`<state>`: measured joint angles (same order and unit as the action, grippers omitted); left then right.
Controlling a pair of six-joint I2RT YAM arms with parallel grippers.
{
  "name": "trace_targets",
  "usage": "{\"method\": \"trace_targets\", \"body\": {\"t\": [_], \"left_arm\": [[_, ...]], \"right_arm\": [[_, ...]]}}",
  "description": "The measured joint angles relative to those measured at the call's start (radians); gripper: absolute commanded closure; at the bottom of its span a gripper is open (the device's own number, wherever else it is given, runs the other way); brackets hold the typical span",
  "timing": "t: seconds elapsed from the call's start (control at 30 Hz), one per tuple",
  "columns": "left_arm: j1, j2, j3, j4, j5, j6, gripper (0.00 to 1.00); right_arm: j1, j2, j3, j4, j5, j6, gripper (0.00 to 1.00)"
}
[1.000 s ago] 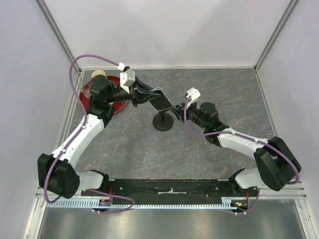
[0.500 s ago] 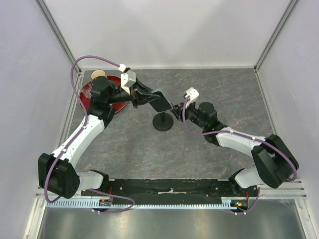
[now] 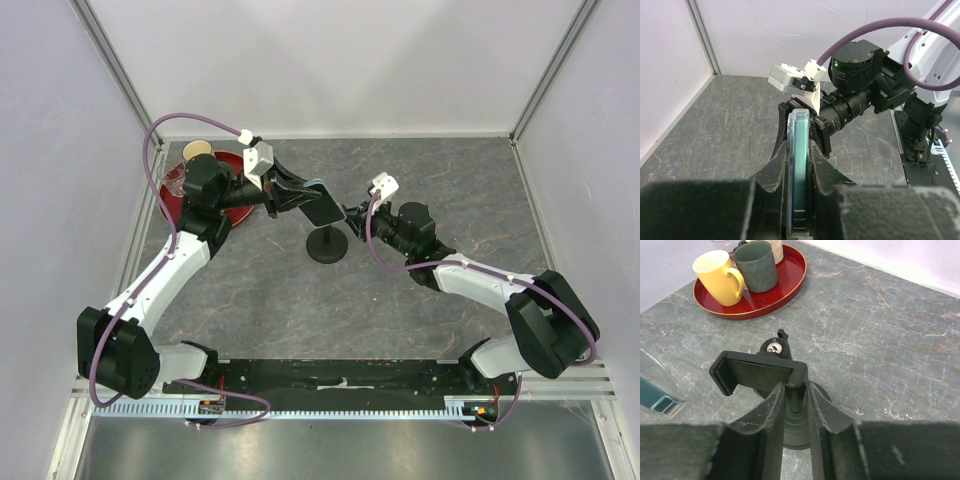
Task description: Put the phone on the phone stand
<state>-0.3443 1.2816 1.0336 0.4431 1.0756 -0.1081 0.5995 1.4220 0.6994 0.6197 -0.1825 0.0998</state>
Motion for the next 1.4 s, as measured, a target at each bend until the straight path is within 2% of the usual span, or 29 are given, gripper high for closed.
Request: {"method": "trace_targets", "body": {"t": [0.2,0.37,0.63,0.8,1.13,1.27,1.4], "left_arm": [[0.0,0.005,0.001,0.0,0.018,0.0,0.98],[0.0,0.097,0.059,0.008,0.147,-0.009,0.98],[0.0,0.25,0.139,0.013,0.261,-0.015,0.98],[-0.006,0.339,0.199,0.05,0.298,-0.029,0.98],[-0.032,0.499,0.238,0.291,0.356,-0.148,0.98],[-0.027,0.525,0.247,0.305,0.372,-0.149,0.98],[-0.013,0.521,0.248,0.235,0.365,-0.09,0.98]], "right_arm": [[0.0,0.003,0.016,-0.018,-0.001,-0.021,1.0],[-0.006,0.027,0.069,-0.072,-0.019,-0.052,1.0],[-0.076,0.085,0.144,-0.111,-0.182,-0.064,1.0],[-0.101,0.115,0.178,-0.133,-0.281,-0.072,1.0],[-0.125,0.158,0.226,-0.166,-0.408,-0.084,1.0],[-0.129,0.165,0.233,-0.166,-0.42,-0.088,1.0],[-0.131,0.165,0.233,-0.164,-0.415,-0.087,1.0]]}}
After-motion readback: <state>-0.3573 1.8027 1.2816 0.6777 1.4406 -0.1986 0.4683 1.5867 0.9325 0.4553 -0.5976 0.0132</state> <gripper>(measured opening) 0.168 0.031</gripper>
